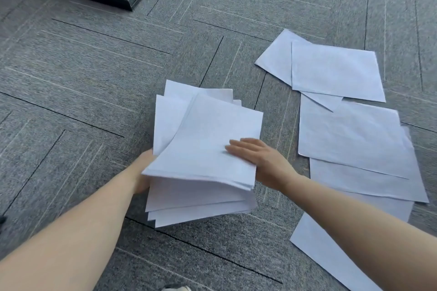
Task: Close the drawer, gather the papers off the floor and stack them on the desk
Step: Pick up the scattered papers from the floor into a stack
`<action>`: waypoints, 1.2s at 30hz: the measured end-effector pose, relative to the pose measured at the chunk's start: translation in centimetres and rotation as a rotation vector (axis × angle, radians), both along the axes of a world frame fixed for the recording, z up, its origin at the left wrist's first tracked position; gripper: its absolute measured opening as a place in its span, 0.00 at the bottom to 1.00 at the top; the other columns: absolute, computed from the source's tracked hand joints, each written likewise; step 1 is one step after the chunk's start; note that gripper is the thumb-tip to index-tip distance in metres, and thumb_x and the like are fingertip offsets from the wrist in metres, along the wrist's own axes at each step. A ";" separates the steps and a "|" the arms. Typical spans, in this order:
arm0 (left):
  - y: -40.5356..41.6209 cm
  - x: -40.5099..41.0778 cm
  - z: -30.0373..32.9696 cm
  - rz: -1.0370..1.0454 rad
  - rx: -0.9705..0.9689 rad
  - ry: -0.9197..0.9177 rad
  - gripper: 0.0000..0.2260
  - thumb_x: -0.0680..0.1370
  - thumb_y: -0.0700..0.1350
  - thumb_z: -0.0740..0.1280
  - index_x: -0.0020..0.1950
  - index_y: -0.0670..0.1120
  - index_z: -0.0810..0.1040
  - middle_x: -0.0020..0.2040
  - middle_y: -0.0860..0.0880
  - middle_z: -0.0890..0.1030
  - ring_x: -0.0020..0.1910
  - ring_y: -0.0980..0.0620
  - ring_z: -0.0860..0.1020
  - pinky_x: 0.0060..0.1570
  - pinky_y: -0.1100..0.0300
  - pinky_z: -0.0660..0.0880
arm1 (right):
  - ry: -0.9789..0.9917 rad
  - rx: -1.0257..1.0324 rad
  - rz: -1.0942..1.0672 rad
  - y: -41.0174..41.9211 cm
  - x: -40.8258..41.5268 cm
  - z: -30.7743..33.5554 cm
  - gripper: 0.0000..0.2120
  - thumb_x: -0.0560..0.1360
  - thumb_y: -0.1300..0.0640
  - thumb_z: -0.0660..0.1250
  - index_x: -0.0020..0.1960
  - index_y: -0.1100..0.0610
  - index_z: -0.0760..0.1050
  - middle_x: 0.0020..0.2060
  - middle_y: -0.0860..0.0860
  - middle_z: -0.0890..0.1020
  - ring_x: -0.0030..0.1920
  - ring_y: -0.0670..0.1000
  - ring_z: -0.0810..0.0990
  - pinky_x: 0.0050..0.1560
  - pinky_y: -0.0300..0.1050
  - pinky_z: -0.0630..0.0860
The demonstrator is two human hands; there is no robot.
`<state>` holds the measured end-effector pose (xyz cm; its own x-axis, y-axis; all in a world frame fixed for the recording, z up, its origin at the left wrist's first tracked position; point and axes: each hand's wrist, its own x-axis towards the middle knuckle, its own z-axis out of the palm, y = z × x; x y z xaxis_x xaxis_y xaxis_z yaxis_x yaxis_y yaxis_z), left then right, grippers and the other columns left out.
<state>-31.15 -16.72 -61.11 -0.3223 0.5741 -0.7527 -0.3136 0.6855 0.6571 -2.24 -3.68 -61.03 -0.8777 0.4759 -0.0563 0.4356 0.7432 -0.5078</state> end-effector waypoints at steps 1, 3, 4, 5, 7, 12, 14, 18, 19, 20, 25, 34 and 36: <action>-0.1 0.0 -0.1 -0.036 -0.019 0.013 0.19 0.74 0.39 0.69 0.64 0.38 0.76 0.48 0.45 0.86 0.43 0.49 0.84 0.39 0.58 0.79 | -0.014 0.015 0.079 -0.1 0.3 -0.2 0.31 0.76 0.59 0.69 0.75 0.42 0.63 0.72 0.43 0.71 0.70 0.55 0.70 0.66 0.57 0.73; -0.2 0.1 0.0 -0.032 -0.041 -0.063 0.15 0.75 0.39 0.69 0.60 0.37 0.78 0.40 0.45 0.87 0.37 0.48 0.85 0.35 0.56 0.80 | -0.058 0.033 0.204 -0.1 0.8 -0.8 0.34 0.74 0.61 0.70 0.75 0.44 0.63 0.72 0.46 0.71 0.71 0.57 0.69 0.68 0.56 0.71; -0.3 0.3 0.0 0.017 -0.061 -0.099 0.12 0.78 0.42 0.66 0.59 0.38 0.79 0.38 0.45 0.86 0.36 0.46 0.85 0.36 0.53 0.80 | -0.082 0.036 0.240 -0.1 1.0 -1.0 0.36 0.72 0.63 0.71 0.75 0.43 0.63 0.73 0.46 0.70 0.72 0.57 0.69 0.68 0.56 0.71; -0.1 0.4 0.0 0.078 -0.084 -0.110 0.13 0.80 0.47 0.63 0.56 0.39 0.79 0.37 0.45 0.86 0.37 0.44 0.84 0.38 0.52 0.79 | -0.103 0.043 0.261 -0.1 1.1 -1.2 0.39 0.71 0.65 0.71 0.75 0.42 0.62 0.73 0.45 0.70 0.72 0.57 0.69 0.67 0.56 0.72; 0.1 0.3 -0.4 0.150 -0.110 -0.092 0.19 0.79 0.56 0.62 0.51 0.41 0.80 0.37 0.44 0.86 0.42 0.43 0.82 0.42 0.51 0.77 | -0.130 0.059 0.275 -0.1 1.2 -1.3 0.42 0.69 0.69 0.69 0.75 0.42 0.61 0.73 0.45 0.69 0.72 0.57 0.68 0.66 0.56 0.73; 0.2 1.0 -0.4 0.002 -0.063 -0.123 0.17 0.75 0.44 0.69 0.61 0.38 0.78 0.52 0.36 0.83 0.43 0.41 0.84 0.47 0.46 0.80 | -0.252 0.034 0.242 -0.8 -0.6 0.0 0.40 0.73 0.70 0.59 0.78 0.43 0.54 0.79 0.44 0.56 0.79 0.53 0.52 0.76 0.50 0.57; 0.2 1.3 -0.4 -0.018 -0.042 -0.073 0.14 0.75 0.35 0.67 0.62 0.37 0.77 0.51 0.36 0.83 0.41 0.41 0.84 0.44 0.48 0.80 | -0.311 0.030 0.213 -0.9 -1.2 0.4 0.39 0.74 0.69 0.55 0.79 0.43 0.51 0.80 0.45 0.50 0.79 0.51 0.47 0.77 0.50 0.51; 0.3 0.9 -0.7 0.004 -0.030 -0.068 0.16 0.75 0.35 0.67 0.64 0.37 0.76 0.56 0.34 0.81 0.50 0.36 0.81 0.49 0.42 0.78 | -0.353 0.087 -0.004 0.8 0.6 1.0 0.32 0.75 0.64 0.57 0.77 0.47 0.56 0.80 0.50 0.54 0.78 0.55 0.55 0.72 0.54 0.63; 0.5 0.8 -0.6 0.010 -0.026 -0.072 0.16 0.76 0.35 0.67 0.64 0.37 0.76 0.56 0.34 0.81 0.50 0.36 0.81 0.49 0.43 0.78 | -0.375 0.105 -0.082 1.4 1.5 1.1 0.31 0.75 0.64 0.58 0.76 0.48 0.58 0.79 0.50 0.56 0.76 0.56 0.59 0.68 0.55 0.68; 0.7 0.8 -0.5 0.013 -0.016 -0.086 0.16 0.76 0.36 0.66 0.64 0.38 0.76 0.55 0.35 0.81 0.49 0.37 0.81 0.48 0.44 0.78 | -0.416 0.122 -0.157 2.0 2.6 1.0 0.30 0.75 0.63 0.59 0.76 0.50 0.58 0.78 0.51 0.58 0.75 0.57 0.61 0.65 0.55 0.70; 2.5 2.9 0.3 -0.020 0.026 -0.226 0.13 0.76 0.38 0.65 0.60 0.41 0.79 0.48 0.39 0.86 0.44 0.39 0.84 0.47 0.44 0.80 | -0.693 0.181 -0.444 3.7 8.2 -0.1 0.26 0.76 0.59 0.58 0.73 0.54 0.59 0.73 0.57 0.63 0.67 0.60 0.67 0.55 0.55 0.76; 6.1 7.6 -0.4 -0.135 0.048 -0.295 0.22 0.68 0.39 0.71 0.62 0.40 0.78 0.52 0.38 0.84 0.46 0.39 0.84 0.45 0.43 0.81 | -0.899 0.253 -0.558 5.1 12.5 -1.0 0.25 0.74 0.63 0.58 0.70 0.60 0.60 0.70 0.60 0.66 0.58 0.60 0.73 0.40 0.47 0.67; 6.5 8.1 -0.8 -0.132 0.047 -0.291 0.21 0.68 0.38 0.71 0.62 0.40 0.79 0.54 0.37 0.84 0.45 0.39 0.84 0.44 0.44 0.81 | -0.886 0.257 -0.564 5.5 12.8 -1.4 0.26 0.74 0.65 0.58 0.71 0.61 0.60 0.70 0.61 0.66 0.56 0.60 0.74 0.39 0.47 0.68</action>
